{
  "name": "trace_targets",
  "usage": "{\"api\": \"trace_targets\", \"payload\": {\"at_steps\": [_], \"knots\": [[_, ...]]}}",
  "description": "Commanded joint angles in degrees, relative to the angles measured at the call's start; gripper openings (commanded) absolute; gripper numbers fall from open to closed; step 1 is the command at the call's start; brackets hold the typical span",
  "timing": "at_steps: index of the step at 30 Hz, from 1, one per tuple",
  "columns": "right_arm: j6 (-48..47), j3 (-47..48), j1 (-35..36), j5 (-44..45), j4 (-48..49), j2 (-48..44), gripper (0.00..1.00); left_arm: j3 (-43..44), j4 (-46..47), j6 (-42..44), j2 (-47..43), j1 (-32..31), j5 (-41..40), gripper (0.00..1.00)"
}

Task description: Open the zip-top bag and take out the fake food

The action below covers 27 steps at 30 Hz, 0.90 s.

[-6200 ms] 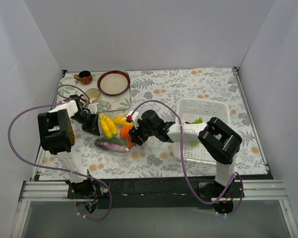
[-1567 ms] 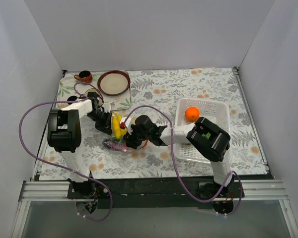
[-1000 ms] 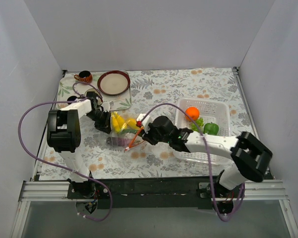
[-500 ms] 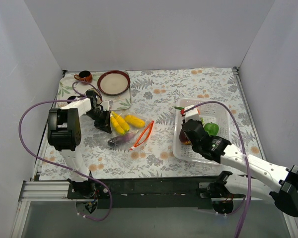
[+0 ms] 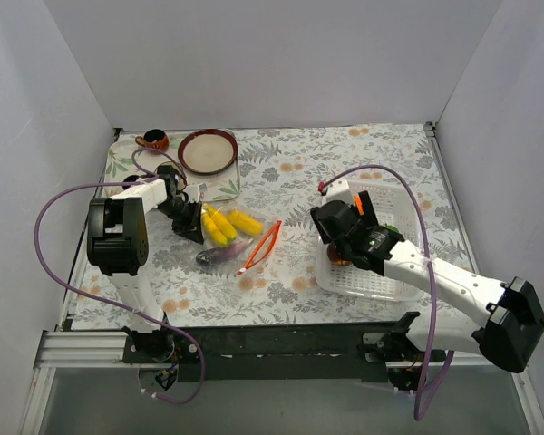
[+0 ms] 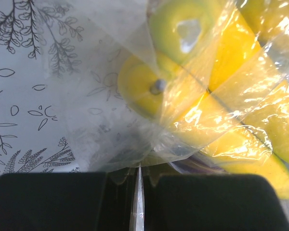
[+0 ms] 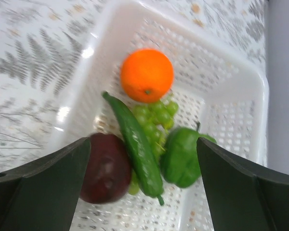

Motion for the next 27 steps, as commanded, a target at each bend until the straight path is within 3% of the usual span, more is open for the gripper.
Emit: {"api": "trace_targets", "payload": {"at_steps": [1,3,4,5,10,12,13,14,25,26,27], "knots": [[-9.58,6.94,2.29,-12.65,9.68,3.91,0.99,-1.8,6.59,3.52,4.17,0.27,-9.17,0.0],[-11.96,5.98,2.64,-20.58,16.34,4.71,0.94,-2.06,6.59,3.6,4.08,0.27,-9.26,0.0],[-13.11,5.1,2.65,-27.93,18.89,5.5,0.89,-2.15,6.59,3.69,4.08,0.36,-9.17,0.0],[-13.81,4.22,2.65,-30.53,22.66,6.29,0.78,-2.15,6.85,3.69,4.0,0.27,-9.17,0.0],[-14.61,5.45,2.65,-44.22,28.93,14.63,0.51,-1.45,6.68,3.08,4.61,0.18,-8.56,0.0],[-14.7,5.79,2.73,-47.59,31.21,17.7,0.19,-1.36,6.68,2.99,4.44,0.01,-8.73,0.0],[-14.7,6.15,2.73,-49.26,31.39,18.76,0.07,-1.18,6.68,2.9,4.43,0.01,-8.73,0.0],[-14.7,6.5,2.73,-51.19,31.57,19.82,0.01,-1.18,6.68,2.99,4.35,0.01,-8.91,0.0],[-12.33,10.97,2.65,-55.26,34.38,31.69,0.04,-1.36,6.76,3.43,4.7,0.01,-9.17,0.0],[-11.98,11.77,2.39,-54.64,34.56,32.83,0.48,-1.27,6.85,3.43,4.79,0.1,-9.09,0.0],[-11.71,12.38,2.3,-54.55,35.17,34.58,0.72,-1.27,6.77,3.52,4.87,0.01,-8.91,0.0]]}}
